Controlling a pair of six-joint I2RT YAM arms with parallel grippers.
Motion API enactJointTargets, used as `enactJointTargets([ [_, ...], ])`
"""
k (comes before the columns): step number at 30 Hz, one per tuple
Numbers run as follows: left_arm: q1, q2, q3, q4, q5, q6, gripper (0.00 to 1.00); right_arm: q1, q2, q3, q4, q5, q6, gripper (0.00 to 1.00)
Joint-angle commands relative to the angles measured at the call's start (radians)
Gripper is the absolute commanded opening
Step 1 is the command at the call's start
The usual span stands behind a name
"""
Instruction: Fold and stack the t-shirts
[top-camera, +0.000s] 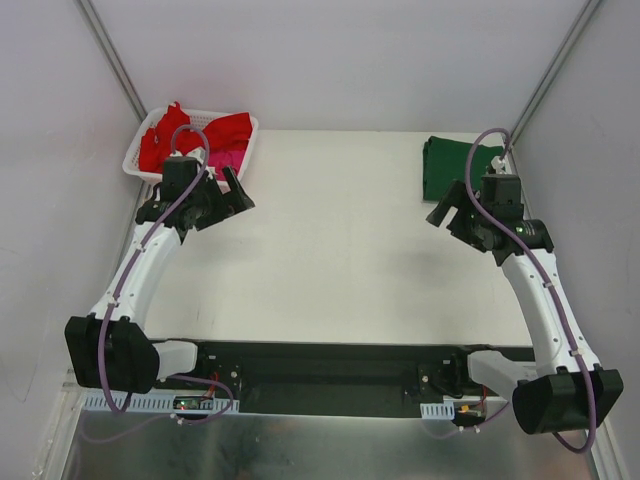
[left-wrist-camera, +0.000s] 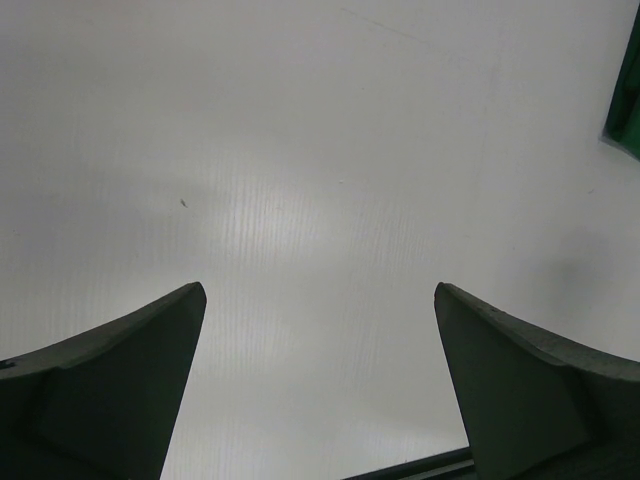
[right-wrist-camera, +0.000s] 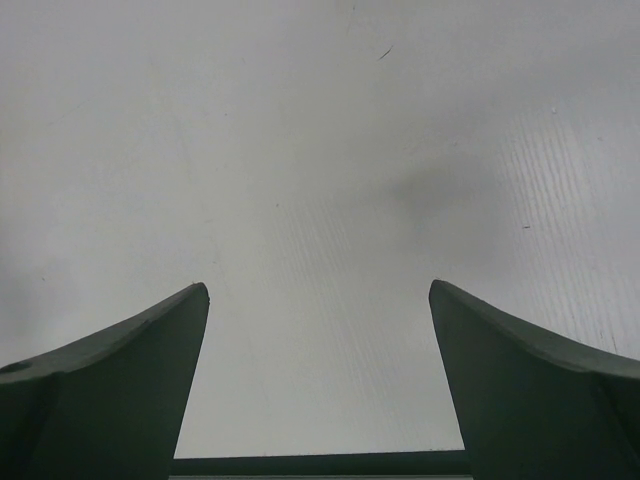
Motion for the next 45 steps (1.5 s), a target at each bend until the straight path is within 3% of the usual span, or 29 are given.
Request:
enactJointTargets([
  [1,0.020,0.054,0.096,-0.090,0.029,-0.022,0.99,0.003,0.014,0.067,-0.066,0.055,0.043,0.96],
  [22,0.040,0.063,0.185,-0.149,0.034,0.081,0.99,0.005,0.013,0.075,-0.046,0.068,0.029,0.96],
  [25,0.040,0.062,0.198,-0.161,0.072,0.262,0.99,0.005,0.020,0.091,-0.082,0.081,0.023,0.96],
  [28,0.040,0.062,0.251,-0.225,-0.004,0.344,0.99,0.005,0.007,0.082,-0.102,0.095,-0.002,0.96],
  [45,0.042,-0.023,0.234,-0.244,-0.017,0.325,0.99,0.007,0.014,0.087,-0.062,0.086,-0.040,0.96],
])
